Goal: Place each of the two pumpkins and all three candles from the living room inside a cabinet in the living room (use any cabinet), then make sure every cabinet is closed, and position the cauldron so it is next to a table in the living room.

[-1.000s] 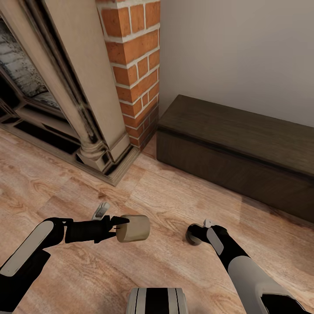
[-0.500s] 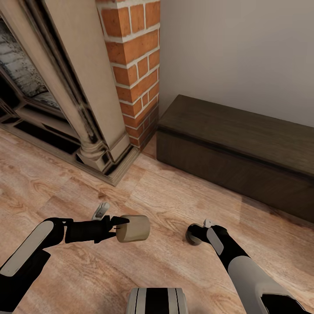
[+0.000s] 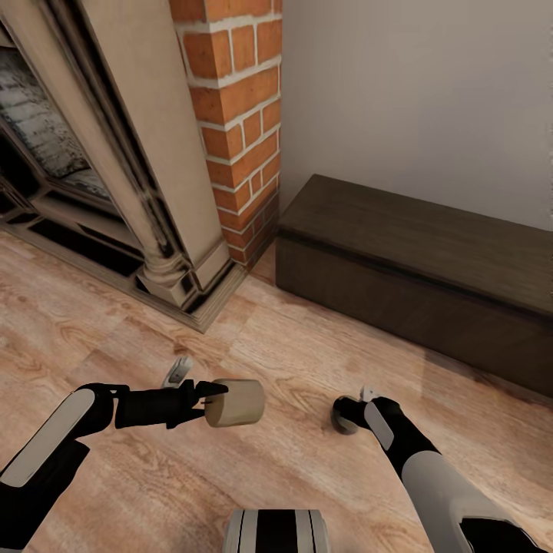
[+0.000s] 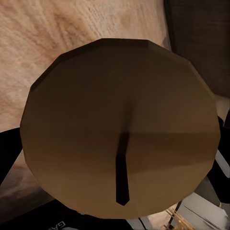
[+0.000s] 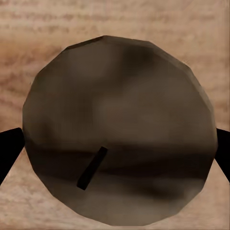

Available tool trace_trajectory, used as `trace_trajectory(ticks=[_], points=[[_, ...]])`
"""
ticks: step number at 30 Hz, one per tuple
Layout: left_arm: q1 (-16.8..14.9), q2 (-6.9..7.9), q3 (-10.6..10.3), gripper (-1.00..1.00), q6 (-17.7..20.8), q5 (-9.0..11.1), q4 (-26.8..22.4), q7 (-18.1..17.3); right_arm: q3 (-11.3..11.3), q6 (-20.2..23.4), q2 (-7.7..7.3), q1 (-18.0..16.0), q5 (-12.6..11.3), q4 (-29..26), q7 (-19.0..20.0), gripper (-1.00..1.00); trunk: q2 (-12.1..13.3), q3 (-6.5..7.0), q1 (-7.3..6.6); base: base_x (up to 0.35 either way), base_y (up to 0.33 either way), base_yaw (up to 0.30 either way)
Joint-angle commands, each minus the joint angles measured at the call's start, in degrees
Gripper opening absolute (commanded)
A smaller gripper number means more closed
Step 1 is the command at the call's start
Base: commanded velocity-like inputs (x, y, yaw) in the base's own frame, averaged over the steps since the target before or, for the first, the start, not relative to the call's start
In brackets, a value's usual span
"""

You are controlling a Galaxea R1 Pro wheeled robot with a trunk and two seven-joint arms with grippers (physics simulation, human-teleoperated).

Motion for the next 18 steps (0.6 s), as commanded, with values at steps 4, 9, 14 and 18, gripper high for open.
trace_trajectory(ticks=[4, 9, 14, 18], points=[[0.0, 0.02, -0.1, -1.0, 0.0, 0.5, 0.0, 0.5, -0.2, 0.5, 0.02, 0.0, -0.7, -0.5, -0.3, -1.0, 0.0, 0.85, -0.11, 0.0, 0.0, 0.0], [0.0, -0.13, -0.2, -1.0, -0.1, 0.3, 0.1, 0.8, -0.2, 0.9, 0.01, 0.0, -0.8, -0.8, -0.3, -1.0, 0.1, 1.96, -0.24, 0.0, 0.0, 0.0], [0.0, -0.17, -0.1, -1.0, -0.2, 0.0, 0.2, 1.2, -0.2, 3.0, 0.01, 0.0, -0.9, -1.9, -0.4, -1.0, 0.2, 3.07, -0.37, 0.0, 0.0, 0.0], [0.0, -0.23, -0.1, -1.0, -0.2, -0.1, 0.2, 1.2, -0.2, 3.8, 0.01, 0.0, -1.0, -2.1, -0.4, -1.0, 0.2, 3.95, -0.47, 0.0, 0.0, 0.0]])
